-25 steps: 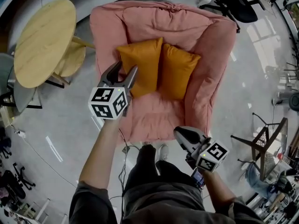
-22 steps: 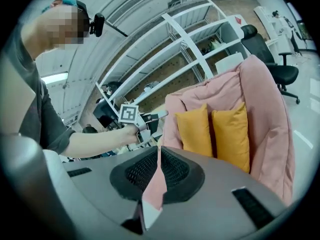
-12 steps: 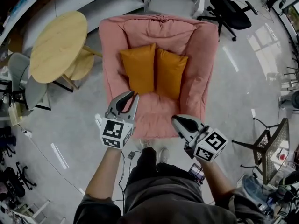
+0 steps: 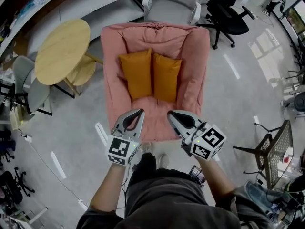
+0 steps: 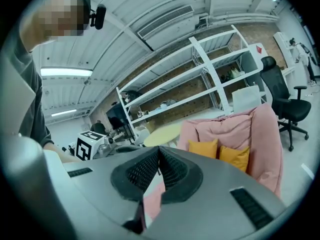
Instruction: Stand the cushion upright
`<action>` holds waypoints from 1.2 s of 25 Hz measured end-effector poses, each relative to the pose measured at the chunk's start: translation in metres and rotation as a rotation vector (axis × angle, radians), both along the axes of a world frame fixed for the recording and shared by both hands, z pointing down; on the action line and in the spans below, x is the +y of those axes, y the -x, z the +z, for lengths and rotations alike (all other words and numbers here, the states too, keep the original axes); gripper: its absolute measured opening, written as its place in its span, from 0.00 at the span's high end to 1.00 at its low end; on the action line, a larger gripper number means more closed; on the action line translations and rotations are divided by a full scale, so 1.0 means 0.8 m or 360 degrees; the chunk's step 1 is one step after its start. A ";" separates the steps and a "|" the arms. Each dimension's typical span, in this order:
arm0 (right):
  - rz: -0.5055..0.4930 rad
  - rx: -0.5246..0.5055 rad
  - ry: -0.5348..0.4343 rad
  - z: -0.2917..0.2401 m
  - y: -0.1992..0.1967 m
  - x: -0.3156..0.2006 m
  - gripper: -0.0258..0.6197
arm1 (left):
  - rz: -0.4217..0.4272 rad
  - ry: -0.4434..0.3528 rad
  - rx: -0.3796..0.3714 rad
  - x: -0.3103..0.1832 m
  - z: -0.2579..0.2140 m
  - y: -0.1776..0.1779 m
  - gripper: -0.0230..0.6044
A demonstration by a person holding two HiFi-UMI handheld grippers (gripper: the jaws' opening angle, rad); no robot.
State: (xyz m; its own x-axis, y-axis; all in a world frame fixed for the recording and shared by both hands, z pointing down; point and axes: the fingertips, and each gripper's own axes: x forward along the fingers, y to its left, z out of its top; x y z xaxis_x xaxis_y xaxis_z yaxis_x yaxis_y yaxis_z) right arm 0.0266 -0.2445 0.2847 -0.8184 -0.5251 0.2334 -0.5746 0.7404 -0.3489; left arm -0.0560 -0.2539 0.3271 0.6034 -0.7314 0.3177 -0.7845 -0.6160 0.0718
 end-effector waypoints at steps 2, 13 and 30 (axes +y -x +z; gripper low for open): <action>0.0001 0.0013 0.0006 -0.001 -0.005 0.007 0.94 | 0.0005 0.0007 -0.0005 0.011 -0.002 -0.004 0.94; 0.0013 0.0014 0.0033 0.001 -0.019 0.015 0.94 | 0.0036 0.0059 -0.0044 0.030 -0.001 -0.021 0.94; 0.0020 0.0008 0.0027 0.000 -0.010 0.035 0.94 | 0.0074 0.0046 -0.0090 0.047 -0.009 -0.018 0.94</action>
